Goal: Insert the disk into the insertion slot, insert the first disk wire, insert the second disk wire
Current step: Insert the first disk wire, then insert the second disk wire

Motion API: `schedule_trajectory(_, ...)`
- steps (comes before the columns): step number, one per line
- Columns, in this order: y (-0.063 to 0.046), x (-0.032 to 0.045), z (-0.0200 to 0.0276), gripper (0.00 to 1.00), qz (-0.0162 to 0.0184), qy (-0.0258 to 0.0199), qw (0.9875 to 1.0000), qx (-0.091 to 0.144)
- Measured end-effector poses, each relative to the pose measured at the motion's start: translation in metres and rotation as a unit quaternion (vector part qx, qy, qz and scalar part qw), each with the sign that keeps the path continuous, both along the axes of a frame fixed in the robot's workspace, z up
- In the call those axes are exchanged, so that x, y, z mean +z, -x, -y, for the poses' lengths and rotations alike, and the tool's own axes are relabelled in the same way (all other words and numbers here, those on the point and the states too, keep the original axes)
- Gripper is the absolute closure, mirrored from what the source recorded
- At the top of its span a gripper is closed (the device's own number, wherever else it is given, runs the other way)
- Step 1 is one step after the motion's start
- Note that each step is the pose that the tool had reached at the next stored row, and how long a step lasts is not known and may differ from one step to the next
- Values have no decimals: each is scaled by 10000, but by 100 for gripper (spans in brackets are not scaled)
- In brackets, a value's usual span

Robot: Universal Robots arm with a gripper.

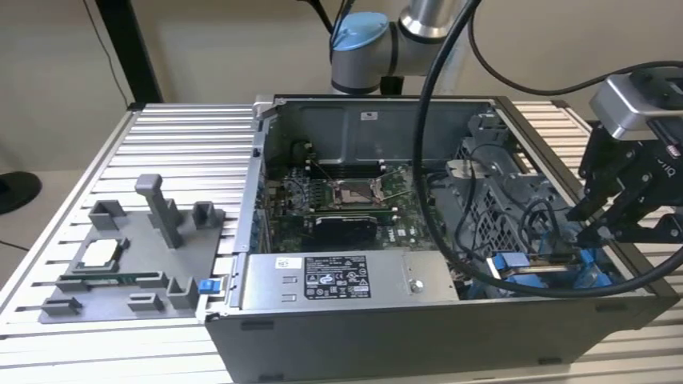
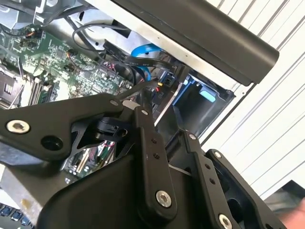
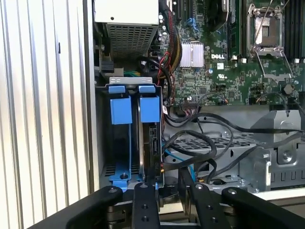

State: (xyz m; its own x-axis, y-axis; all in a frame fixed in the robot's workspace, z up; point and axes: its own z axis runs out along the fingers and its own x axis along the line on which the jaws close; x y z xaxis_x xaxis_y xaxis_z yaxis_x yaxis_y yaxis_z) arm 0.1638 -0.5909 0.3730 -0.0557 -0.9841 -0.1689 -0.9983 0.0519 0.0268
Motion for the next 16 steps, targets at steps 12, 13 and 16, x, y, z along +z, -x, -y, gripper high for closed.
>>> schedule_trajectory(12,-120,0,18,0,-57,-2,10000,0)
schedule_trajectory(13,-129,0,19,0,-63,-2,10000,0)
schedule_trajectory(16,-152,0,21,0,-79,-2,10000,0)
